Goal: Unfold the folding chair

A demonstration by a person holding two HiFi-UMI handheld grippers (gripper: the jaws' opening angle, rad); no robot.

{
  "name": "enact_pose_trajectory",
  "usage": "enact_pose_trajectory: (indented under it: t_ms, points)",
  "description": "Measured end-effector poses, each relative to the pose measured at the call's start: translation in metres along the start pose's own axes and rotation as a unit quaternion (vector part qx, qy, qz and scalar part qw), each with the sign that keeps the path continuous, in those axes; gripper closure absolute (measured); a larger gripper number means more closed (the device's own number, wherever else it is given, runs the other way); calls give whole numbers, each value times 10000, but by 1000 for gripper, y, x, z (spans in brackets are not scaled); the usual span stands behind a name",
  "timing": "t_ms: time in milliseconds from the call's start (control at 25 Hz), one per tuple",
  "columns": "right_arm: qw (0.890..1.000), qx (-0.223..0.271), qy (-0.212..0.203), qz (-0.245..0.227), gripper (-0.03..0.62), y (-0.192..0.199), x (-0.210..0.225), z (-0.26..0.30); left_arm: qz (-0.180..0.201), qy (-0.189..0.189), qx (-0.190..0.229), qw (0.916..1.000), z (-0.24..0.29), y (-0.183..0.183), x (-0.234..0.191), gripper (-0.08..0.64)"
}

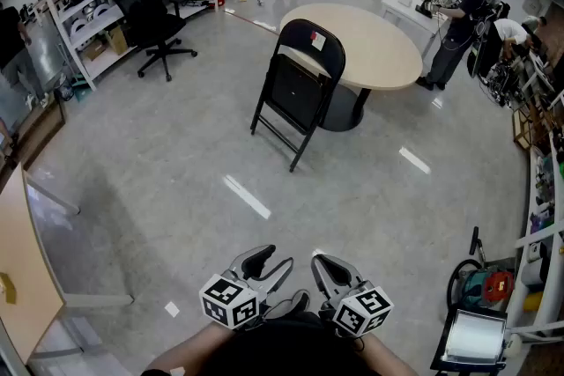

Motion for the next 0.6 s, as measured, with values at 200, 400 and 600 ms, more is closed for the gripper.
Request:
enact_pose_trajectory:
  t_ms: [200,400,600]
  points:
    - [10000,43,-33,31,569,-4,31,-25,86,-37,-34,10000,33,8,27,342]
    - [9998,66,-184,-8,569,-10,56,-42,293,-267,161,9991,54,6,51,396]
    - [9994,59,-341,23,569,-10,72,-53,296,-627,413,9967,55,7,62,528]
Point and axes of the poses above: the fingertips, and each gripper's own axes: z forward along the fingers, x to its right, y out of its underside, the point moved 6 cm from there along -z, backward along the fingers, and after that the axes turned 7 degrees about -z, right-handed, at the moved point
